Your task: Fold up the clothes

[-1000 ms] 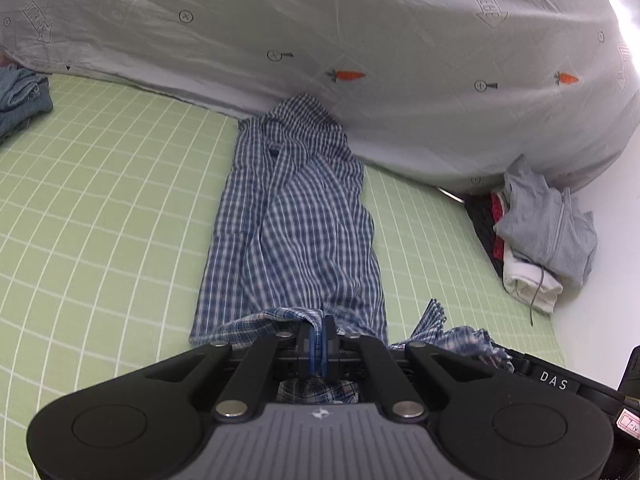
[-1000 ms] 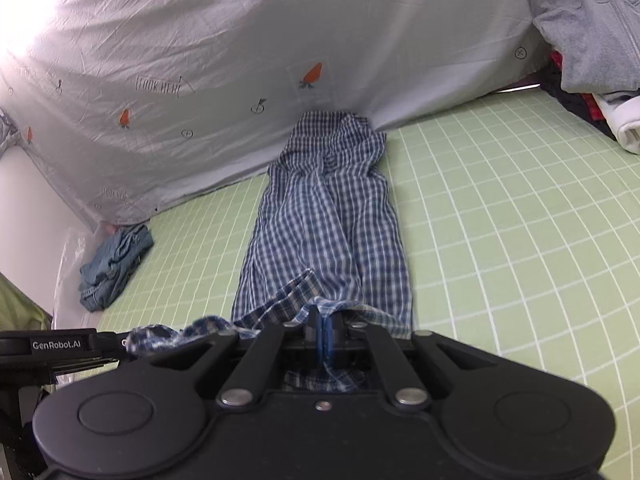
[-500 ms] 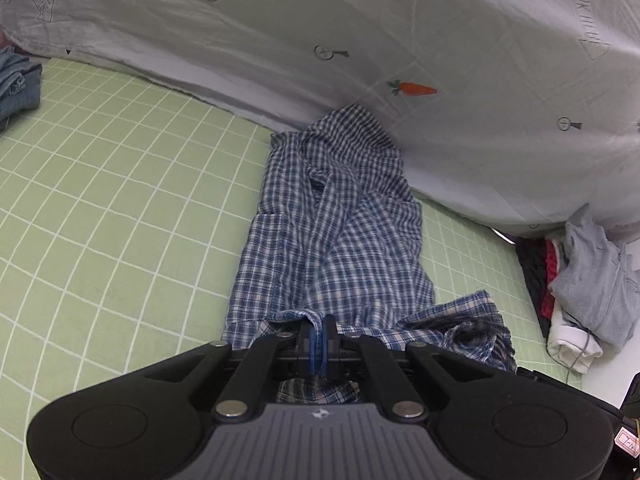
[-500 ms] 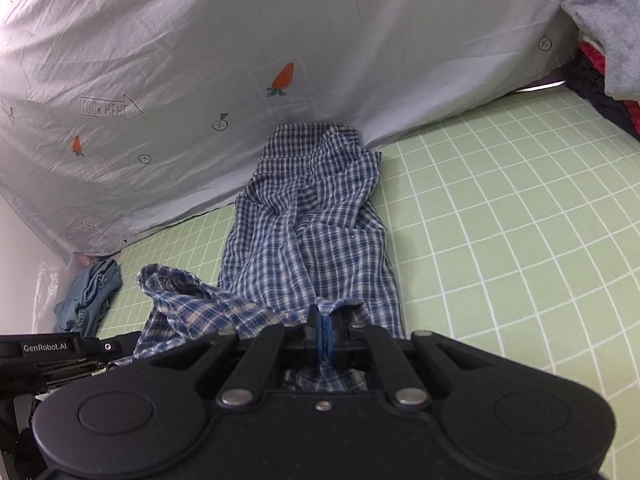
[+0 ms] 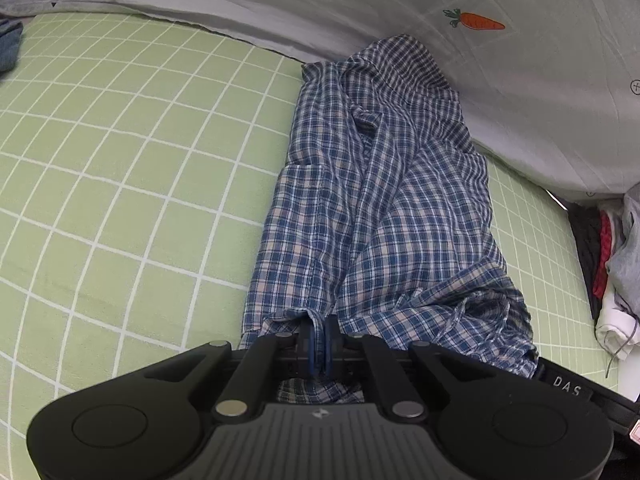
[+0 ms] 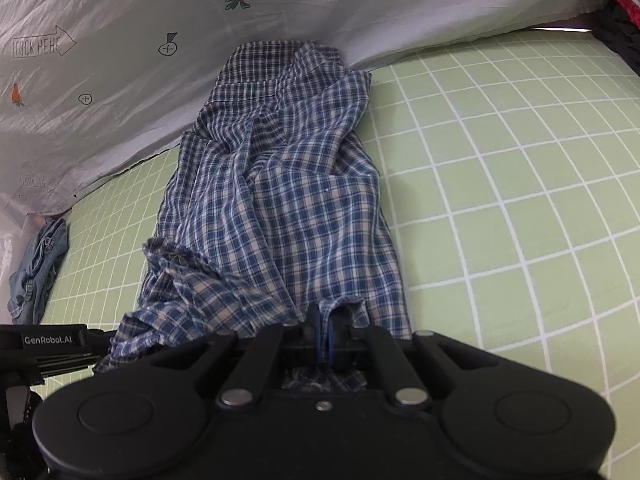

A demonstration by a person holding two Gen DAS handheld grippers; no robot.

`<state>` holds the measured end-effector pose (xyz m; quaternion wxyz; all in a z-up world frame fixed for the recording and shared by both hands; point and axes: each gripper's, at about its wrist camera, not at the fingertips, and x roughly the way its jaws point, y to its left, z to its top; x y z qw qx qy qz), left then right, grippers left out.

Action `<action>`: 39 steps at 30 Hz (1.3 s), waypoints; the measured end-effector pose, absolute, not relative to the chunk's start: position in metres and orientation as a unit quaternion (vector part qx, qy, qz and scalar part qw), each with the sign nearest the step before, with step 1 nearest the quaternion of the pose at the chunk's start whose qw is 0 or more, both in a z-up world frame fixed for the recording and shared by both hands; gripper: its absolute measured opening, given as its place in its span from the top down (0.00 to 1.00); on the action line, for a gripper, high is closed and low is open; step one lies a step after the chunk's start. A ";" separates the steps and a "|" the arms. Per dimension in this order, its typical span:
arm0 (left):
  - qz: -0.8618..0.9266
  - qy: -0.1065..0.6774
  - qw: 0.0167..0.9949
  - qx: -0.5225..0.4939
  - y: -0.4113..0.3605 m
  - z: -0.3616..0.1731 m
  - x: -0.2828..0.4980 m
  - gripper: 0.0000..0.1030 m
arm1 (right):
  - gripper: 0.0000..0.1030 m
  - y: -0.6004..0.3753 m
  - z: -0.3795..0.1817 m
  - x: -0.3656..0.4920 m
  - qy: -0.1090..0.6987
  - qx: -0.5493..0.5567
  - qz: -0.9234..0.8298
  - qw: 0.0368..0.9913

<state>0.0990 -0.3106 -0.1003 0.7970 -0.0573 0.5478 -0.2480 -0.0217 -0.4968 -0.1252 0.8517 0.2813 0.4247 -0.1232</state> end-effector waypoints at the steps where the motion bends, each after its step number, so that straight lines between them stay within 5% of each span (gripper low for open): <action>1: -0.248 0.544 0.800 -0.052 -0.312 -0.096 0.098 0.88 | 0.93 -0.498 -0.121 -0.023 0.416 0.284 -0.124 0.855; 5: -0.251 0.511 0.818 -0.074 -0.304 -0.070 0.090 0.41 | 0.74 -0.505 -0.092 -0.031 0.369 0.286 -0.140 0.873; 6: -0.249 0.493 0.830 -0.079 -0.300 -0.061 0.086 0.31 | 0.63 -0.506 -0.084 -0.034 0.355 0.285 -0.145 0.879; 9: -0.242 0.452 0.855 -0.074 -0.290 -0.039 0.074 0.25 | 0.55 -0.505 -0.061 -0.048 0.325 0.261 -0.163 0.894; 17: -0.207 0.480 0.850 -0.062 -0.267 -0.052 0.051 0.22 | 0.32 -0.494 -0.060 -0.087 0.323 0.268 -0.193 0.887; 39: -0.166 0.539 0.825 -0.013 -0.283 -0.107 0.093 0.22 | 0.31 -0.533 -0.122 0.005 0.391 0.230 -0.220 0.863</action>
